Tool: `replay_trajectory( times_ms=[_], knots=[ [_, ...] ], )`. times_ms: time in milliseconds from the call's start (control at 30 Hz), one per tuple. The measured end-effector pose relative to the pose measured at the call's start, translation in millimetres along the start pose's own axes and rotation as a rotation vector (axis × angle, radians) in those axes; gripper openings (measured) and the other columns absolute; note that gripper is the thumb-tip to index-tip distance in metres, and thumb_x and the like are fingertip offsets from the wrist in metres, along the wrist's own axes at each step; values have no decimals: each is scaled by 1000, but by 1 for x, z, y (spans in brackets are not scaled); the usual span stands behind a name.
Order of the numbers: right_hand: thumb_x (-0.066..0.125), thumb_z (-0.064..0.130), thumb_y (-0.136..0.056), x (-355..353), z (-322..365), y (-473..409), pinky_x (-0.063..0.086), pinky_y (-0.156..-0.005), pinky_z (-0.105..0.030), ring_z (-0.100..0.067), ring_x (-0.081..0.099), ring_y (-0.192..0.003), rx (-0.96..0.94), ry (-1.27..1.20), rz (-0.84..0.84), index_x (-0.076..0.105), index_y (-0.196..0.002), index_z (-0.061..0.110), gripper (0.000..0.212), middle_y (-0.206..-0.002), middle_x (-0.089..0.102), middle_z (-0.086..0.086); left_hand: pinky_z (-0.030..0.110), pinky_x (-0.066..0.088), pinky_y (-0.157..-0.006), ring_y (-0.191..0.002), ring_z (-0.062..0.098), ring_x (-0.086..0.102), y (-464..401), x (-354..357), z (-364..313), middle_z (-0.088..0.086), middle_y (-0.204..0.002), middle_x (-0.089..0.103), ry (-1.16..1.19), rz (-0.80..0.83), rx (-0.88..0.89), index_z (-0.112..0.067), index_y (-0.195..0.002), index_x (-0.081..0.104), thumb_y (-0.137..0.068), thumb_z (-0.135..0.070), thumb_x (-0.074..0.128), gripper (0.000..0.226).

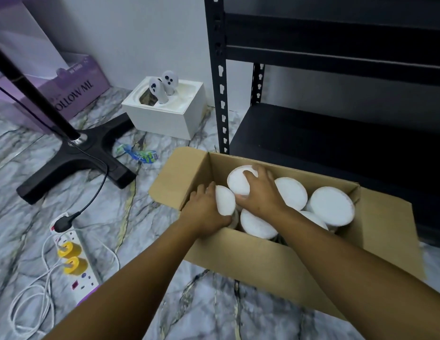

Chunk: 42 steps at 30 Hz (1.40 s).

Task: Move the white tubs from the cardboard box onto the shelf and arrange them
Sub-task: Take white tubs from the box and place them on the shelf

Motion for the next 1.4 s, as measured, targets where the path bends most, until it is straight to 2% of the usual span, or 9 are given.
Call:
replay_trajectory(
  times_ms=[233,433,600,900,1100,1200,1267,1333,1400],
  knots=[
    [71,33,-79,-46,0,16,30,-104,-28,-23,29,-134,-47,-203,-222,49,-131,11,61,-146,31,-6,37,33,-104,-134,28,30,15,-40,-14,5,-152,23,65,-175,111,-19,-150,14,-73,-54,68,101],
    [75,26,-77,-90,-24,54,28,-102,-23,-21,32,-133,-56,-223,-362,50,-130,9,61,-144,33,-8,33,33,-103,-132,22,30,29,-54,-56,0,-148,30,43,-274,276,-23,-146,24,-73,-56,66,90],
    [76,28,-77,-97,-59,83,29,-100,-20,-15,33,-131,36,-173,-333,44,-136,13,69,-144,32,-2,34,33,-105,-132,20,30,34,-32,-88,1,-151,26,-10,-171,406,-24,-149,17,-77,-60,61,91],
    [79,34,-73,-86,-78,105,22,-103,-18,-7,22,-135,60,-222,-363,23,-148,20,95,-151,24,1,39,30,-109,-137,22,26,27,-8,-95,-2,-156,20,-27,-117,428,-26,-150,13,-77,-65,59,95],
    [82,37,-68,-75,-82,112,23,-107,-23,-11,20,-141,152,-397,-348,5,-151,23,114,-156,18,4,44,29,-114,-139,16,24,28,-3,-80,-10,-155,18,308,-43,389,-38,-147,6,-67,-63,72,107],
    [84,39,-64,-71,-88,112,29,-112,-33,-13,25,-140,203,-550,-338,3,-150,25,119,-153,24,4,42,28,-115,-140,12,24,27,4,-63,-13,-155,17,478,33,324,-49,-144,-3,-57,-69,74,118],
    [84,40,-63,-70,-92,110,30,-112,-35,-12,27,-139,235,-616,-314,2,-150,28,121,-151,27,7,39,26,-116,-141,11,24,27,9,-55,-13,-155,16,511,96,295,-46,-145,-5,-57,-67,76,122],
    [86,36,-63,-71,-95,108,30,-110,-31,-7,27,-137,261,-660,-295,3,-150,27,120,-149,28,10,37,27,-116,-138,11,28,25,12,-51,-12,-153,21,502,132,289,-38,-147,0,-62,-58,79,119],
    [86,27,-65,-72,-95,107,31,-102,-17,0,30,-129,270,-712,-274,10,-149,26,113,-143,32,14,33,31,-113,-133,8,33,23,12,-52,-14,-145,29,530,150,297,-33,-145,11,-65,-50,81,108]
  ],
)
Point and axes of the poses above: each hand's wrist, its own y-axis away from the middle knuckle, its own x-axis out of the palm, z = x × y, the point moved 4 cm from there along -y, towards the middle knuckle
